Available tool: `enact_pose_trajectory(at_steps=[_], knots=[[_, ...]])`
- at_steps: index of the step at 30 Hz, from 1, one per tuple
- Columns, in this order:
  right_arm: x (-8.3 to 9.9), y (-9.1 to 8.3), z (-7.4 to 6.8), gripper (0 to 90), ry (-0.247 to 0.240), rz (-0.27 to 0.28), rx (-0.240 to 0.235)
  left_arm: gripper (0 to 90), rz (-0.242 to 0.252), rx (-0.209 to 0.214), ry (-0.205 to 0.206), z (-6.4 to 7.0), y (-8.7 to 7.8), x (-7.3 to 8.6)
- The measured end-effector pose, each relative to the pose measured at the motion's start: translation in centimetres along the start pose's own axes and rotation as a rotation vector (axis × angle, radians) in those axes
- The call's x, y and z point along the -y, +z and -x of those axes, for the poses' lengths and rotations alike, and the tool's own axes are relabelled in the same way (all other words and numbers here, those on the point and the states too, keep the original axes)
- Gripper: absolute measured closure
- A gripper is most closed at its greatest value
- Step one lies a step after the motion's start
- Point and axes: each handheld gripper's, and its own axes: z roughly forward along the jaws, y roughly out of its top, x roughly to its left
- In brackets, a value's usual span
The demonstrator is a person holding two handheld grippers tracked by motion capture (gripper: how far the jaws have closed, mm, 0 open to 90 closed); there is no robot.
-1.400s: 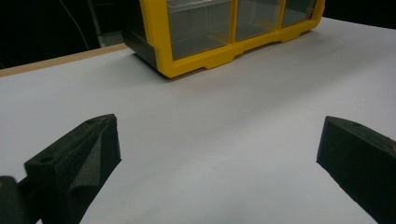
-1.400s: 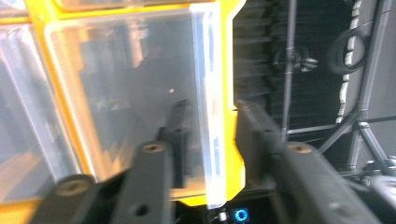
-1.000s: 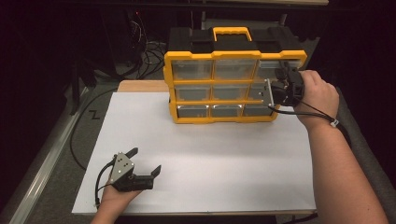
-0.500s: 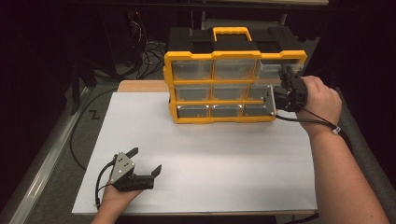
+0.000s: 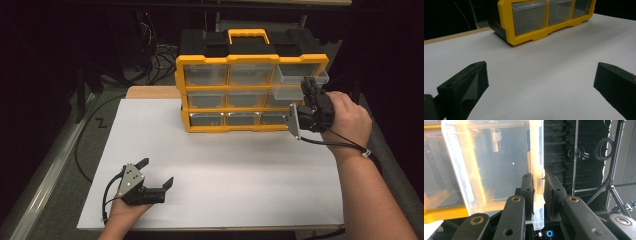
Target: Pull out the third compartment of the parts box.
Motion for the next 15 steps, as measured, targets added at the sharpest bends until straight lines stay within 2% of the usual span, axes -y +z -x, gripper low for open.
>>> enact_pose_trajectory(at_steps=[4,15], knots=[[0.1,-0.7,0.0,80.5,0.008,0.010,0.012,0.4,0.002,-0.007,-0.013,0.0,0.1,0.0],[0.3,-2.1,-0.1,80.4,0.016,0.031,0.027,0.4,-0.008,0.000,0.005,0.2,0.1,0.1]])
